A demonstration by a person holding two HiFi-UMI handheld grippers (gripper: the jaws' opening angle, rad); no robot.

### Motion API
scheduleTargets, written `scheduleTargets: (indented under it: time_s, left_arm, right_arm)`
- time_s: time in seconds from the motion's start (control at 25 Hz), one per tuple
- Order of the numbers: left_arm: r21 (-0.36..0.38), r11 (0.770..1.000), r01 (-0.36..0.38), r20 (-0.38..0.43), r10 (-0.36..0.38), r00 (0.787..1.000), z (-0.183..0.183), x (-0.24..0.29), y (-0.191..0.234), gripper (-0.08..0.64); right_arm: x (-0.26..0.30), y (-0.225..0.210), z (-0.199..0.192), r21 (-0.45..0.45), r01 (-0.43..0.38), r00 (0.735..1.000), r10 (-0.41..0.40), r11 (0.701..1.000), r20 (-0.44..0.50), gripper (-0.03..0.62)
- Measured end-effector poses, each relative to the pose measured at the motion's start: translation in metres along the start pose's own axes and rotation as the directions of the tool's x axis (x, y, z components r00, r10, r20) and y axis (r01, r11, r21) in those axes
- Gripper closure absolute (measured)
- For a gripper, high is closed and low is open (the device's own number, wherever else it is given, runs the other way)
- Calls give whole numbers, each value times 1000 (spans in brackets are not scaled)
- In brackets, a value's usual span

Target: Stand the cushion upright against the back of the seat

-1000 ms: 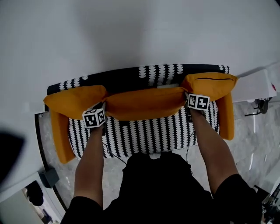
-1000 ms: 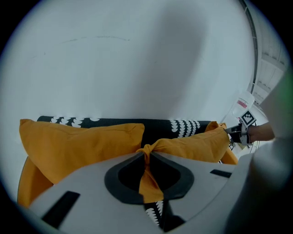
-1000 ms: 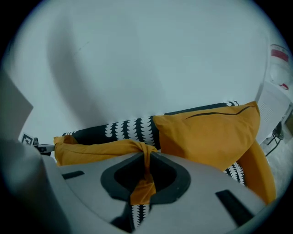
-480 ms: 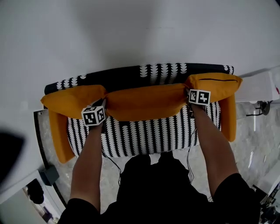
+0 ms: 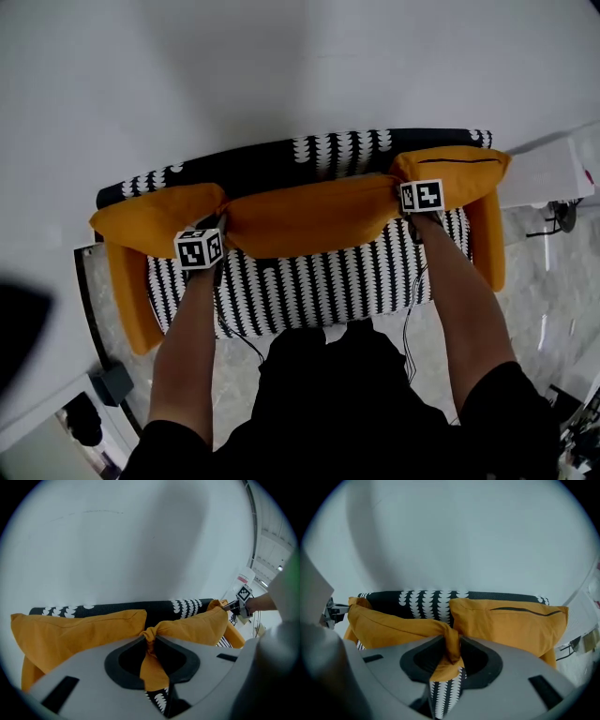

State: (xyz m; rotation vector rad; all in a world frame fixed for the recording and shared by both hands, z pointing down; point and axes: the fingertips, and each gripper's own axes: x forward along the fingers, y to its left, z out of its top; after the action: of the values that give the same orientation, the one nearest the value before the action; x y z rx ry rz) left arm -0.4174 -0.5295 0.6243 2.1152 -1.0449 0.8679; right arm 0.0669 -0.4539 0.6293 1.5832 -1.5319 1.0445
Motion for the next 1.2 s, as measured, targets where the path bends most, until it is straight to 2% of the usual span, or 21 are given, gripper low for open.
scheduleTargets:
  time_s: [0.16,0.36,0.44,0.56,0.64,0.8,1.0,1.12,1.2]
  left_arm:
    - [24,999,-23,41,22,999,3,-18,7,430]
    - [46,999,-26,90,22,996,5,-48,9,430]
    - [37,999,-19,129,14,991,11,-61,5,430]
    - [31,1000,4,185,-10,983,17,-78,-9,430]
    - [52,998,22,212,-32,977,20,-89,-23,430]
    - [107,990,88,260,-114,959,30,-114,-65,437]
    - [129,977,172,315,-204,927,31,-150,-123,480]
    - [154,970,186,342,-229,911,28,-173,-157,515]
    - [168,967,189,342,-237,909,20,-185,-184,536]
  right_arm:
    - [-19,-7,1,-5,17,999,-17,1000,31,439]
    - [-60,-3,1,-65,77,987,-67,995,144,434]
    - [-75,7,1,-108,81,979,-59,991,194,435]
    - [-103,35,-4,-141,42,961,-1,989,275,436]
    - [-129,60,-7,-144,3,941,46,990,334,447]
    - [-180,114,-19,-115,-133,883,171,984,436,541]
    - [-236,166,-46,-116,-306,813,323,945,484,552]
    - [-265,181,-55,-145,-361,771,382,921,509,554]
    - [-285,184,-61,-170,-373,742,404,912,536,554]
